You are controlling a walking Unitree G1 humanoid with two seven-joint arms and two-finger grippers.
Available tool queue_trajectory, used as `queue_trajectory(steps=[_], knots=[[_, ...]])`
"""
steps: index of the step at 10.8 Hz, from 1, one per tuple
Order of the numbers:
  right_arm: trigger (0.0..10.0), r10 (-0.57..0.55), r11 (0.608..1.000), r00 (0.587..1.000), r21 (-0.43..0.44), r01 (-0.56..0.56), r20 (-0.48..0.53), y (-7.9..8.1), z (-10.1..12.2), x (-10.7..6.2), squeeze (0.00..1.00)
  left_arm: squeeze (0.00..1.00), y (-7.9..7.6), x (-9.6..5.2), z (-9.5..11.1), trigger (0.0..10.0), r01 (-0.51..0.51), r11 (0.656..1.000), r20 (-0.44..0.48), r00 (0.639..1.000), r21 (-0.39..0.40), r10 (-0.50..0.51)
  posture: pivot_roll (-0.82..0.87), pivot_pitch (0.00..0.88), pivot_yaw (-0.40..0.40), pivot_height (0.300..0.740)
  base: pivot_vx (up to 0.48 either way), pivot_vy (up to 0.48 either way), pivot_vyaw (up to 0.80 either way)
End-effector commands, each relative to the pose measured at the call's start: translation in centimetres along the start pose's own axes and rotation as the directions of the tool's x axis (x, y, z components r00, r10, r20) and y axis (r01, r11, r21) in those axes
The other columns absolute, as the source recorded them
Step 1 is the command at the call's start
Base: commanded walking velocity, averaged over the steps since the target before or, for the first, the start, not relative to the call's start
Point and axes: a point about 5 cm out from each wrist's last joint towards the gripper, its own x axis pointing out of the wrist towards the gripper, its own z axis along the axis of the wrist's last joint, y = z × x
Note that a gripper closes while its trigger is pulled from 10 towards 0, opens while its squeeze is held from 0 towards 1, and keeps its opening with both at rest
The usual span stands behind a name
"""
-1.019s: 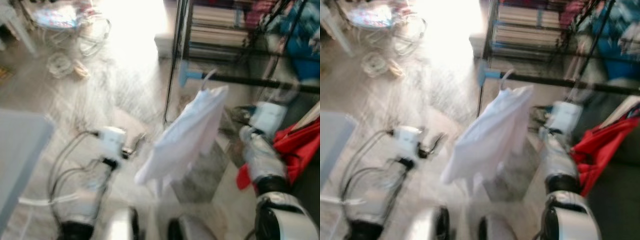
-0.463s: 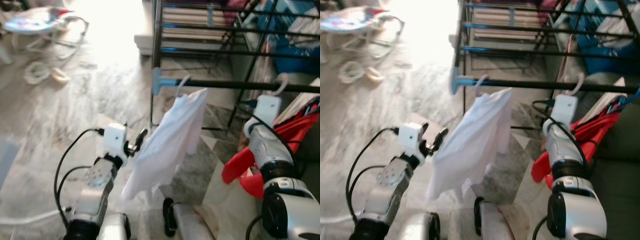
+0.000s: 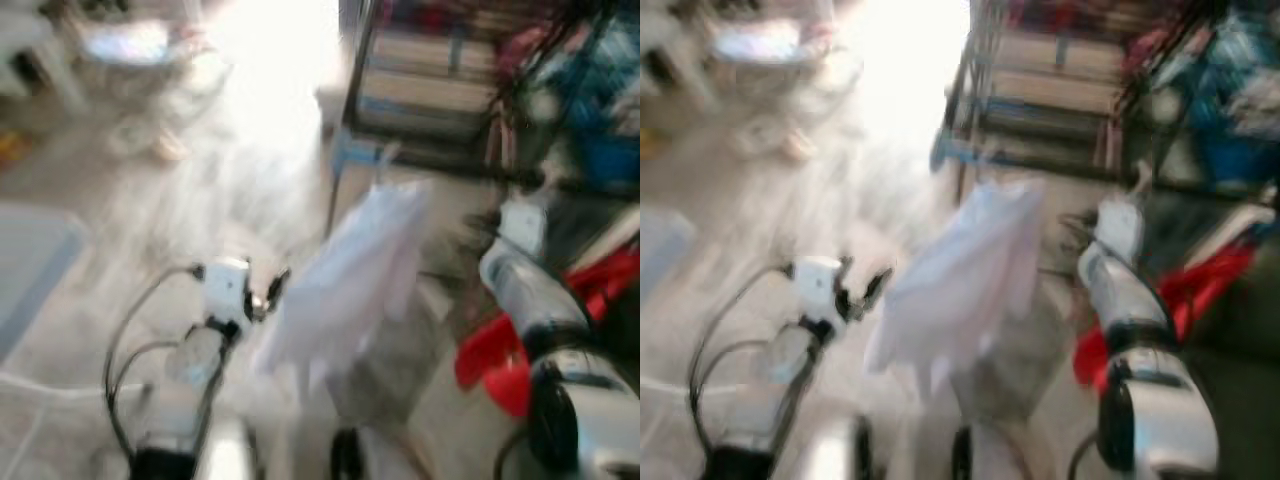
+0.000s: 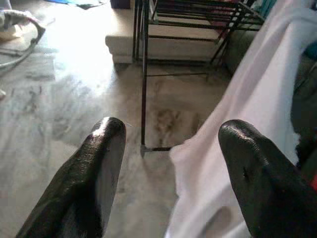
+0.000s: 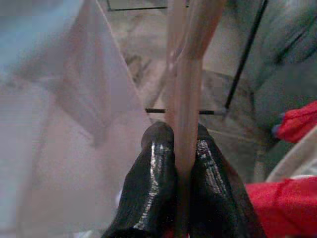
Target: Hang hanger
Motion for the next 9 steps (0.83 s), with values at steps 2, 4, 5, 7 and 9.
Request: queue_trajectory(steps=[2,4,5,7,9], knots=[[10.0,0.03,0.999,0.998,0.031,-0.029,-0.053,-0.2,-2.6,-0.2,1.0,0.0,-0.1,0.2,0.3,10.0,0.011,1.0,-0.001,1.0,0.018,-0.011,0.03,0.18,-0.042,0.74,0.0,0.0,0.0],[10.0,-0.019,1.0,0.999,-0.002,0.019,0.04,-0.9,-1.5,-0.4,1.0,0.0,-0.1,0.2,0.1,10.0,0.009,1.0,-0.009,1.0,0.022,-0.009,0.02,0.18,-0.04,0.74,0.0,0.0,0.0],[10.0,-0.041,0.999,0.996,-0.005,0.042,0.075,-1.2,-1.4,-0.6,1.0,0.0,-0.1,0.1,0.1,10.0,0.001,1.0,-0.012,1.0,0.024,-0.001,0.02,0.181,-0.04,0.74,0.0,0.0,0.0],[10.0,-0.047,0.993,0.979,-0.096,0.067,0.199,-1.1,-1.3,-1.6,1.0,0.0,-0.1,-0.1,-0.1,10.0,-0.006,1.0,-0.016,1.0,0.028,0.007,0.02,0.186,-0.039,0.74,0.0,0.0,0.0],[10.0,-0.128,0.954,0.943,-0.221,0.202,0.309,-1.2,-1.7,-3.5,1.0,0.0,-0.1,-0.2,-0.2,10.0,-0.005,1.0,-0.021,1.0,0.03,0.006,0.01,0.195,-0.034,0.74,0.0,0.0,0.0]])
